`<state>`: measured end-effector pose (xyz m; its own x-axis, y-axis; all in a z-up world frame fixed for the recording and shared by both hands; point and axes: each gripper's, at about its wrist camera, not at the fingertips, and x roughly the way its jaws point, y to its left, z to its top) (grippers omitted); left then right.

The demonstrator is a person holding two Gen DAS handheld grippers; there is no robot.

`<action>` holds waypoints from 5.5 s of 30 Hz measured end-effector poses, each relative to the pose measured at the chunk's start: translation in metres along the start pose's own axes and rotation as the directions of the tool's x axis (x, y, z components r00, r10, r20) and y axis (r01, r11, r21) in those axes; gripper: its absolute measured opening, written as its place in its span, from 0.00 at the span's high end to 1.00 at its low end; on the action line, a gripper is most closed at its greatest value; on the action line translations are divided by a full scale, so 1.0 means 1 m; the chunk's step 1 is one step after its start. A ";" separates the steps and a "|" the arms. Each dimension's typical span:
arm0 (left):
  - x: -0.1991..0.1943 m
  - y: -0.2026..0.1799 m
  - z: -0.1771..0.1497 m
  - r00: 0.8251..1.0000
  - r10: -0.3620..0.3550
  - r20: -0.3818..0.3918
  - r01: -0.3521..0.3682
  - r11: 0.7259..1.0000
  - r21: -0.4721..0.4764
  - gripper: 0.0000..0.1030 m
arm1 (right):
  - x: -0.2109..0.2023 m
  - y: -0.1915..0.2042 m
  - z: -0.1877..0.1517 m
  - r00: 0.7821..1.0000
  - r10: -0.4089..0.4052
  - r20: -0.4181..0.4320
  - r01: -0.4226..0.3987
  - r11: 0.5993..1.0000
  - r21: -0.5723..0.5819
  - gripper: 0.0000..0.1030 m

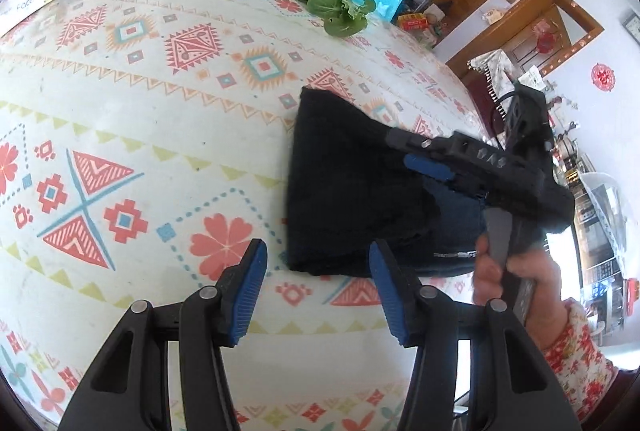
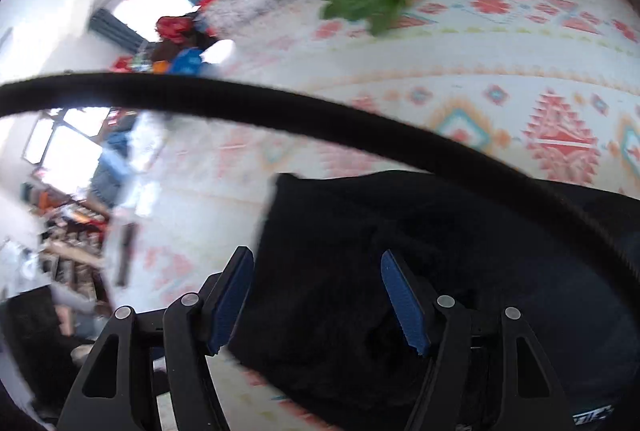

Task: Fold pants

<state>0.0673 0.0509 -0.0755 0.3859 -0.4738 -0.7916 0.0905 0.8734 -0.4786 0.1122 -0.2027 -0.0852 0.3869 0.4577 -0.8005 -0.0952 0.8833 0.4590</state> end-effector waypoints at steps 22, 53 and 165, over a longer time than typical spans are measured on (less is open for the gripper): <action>0.044 -0.020 0.034 0.976 0.212 -0.057 -0.190 0.945 0.268 0.49 | -0.034 0.011 -0.078 0.837 -0.543 0.071 0.547 0.835 -0.059 0.24; 0.146 -0.144 0.039 0.946 0.312 -0.091 -0.258 0.890 0.377 0.42 | -0.155 -0.102 -0.148 0.867 -0.482 0.125 0.457 0.870 0.187 0.23; 0.204 -0.372 0.041 0.962 0.100 -0.255 0.137 0.631 0.764 0.80 | -0.155 -0.205 -0.109 0.954 0.092 0.286 -0.185 0.930 0.317 0.75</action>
<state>0.1502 -0.3663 -0.0434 0.1464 -0.3969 -0.9061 0.8112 0.5724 -0.1196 -0.0285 -0.4439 -0.0976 0.6228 0.4889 -0.6109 0.1306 0.7048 0.6972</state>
